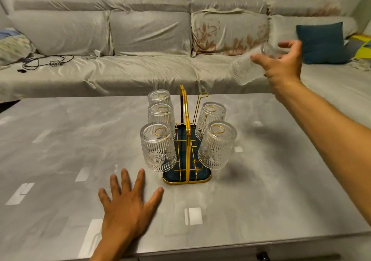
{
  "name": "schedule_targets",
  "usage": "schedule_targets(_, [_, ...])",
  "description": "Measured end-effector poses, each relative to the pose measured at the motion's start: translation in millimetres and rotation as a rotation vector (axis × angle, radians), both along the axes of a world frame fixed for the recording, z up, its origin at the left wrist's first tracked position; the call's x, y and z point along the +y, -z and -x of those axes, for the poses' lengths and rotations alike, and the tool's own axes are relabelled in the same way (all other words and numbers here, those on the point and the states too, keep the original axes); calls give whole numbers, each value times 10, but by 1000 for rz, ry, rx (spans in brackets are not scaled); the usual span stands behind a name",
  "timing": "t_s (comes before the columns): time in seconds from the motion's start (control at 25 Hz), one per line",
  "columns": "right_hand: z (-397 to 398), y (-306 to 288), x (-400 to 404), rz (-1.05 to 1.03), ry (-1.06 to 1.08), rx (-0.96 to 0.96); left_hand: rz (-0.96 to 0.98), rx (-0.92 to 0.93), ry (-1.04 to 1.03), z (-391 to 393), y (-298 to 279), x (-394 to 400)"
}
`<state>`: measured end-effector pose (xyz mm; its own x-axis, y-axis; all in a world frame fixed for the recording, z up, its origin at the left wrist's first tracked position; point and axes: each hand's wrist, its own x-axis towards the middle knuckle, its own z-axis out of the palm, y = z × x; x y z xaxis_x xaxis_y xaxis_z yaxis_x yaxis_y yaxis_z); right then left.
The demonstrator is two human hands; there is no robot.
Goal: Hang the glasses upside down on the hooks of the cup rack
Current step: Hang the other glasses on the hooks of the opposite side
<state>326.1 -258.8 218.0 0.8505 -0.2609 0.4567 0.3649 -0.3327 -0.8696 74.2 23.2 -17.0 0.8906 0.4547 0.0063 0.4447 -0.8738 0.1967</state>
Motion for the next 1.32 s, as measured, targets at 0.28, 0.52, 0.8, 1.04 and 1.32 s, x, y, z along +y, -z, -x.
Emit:
schedule_targets(0.28, [57,-253,642,323,-109,17,23,17,-3,14,-55,-20])
schedule_targets(0.52, [-65,193,962,495,-122,40,30,28,-4,-11,-21,2])
schedule_targets(0.8, [-196,460,1037,503,-138,168,16,28,-20,-18,-2,-1])
schedule_targets(1.04, [-218,616,1144,605,-168,265,27,32,-14,-8,-18,-11])
schedule_targets(1.32, [-255,623,1175,662,-163,333,19,44,-19,-29,-36,-9])
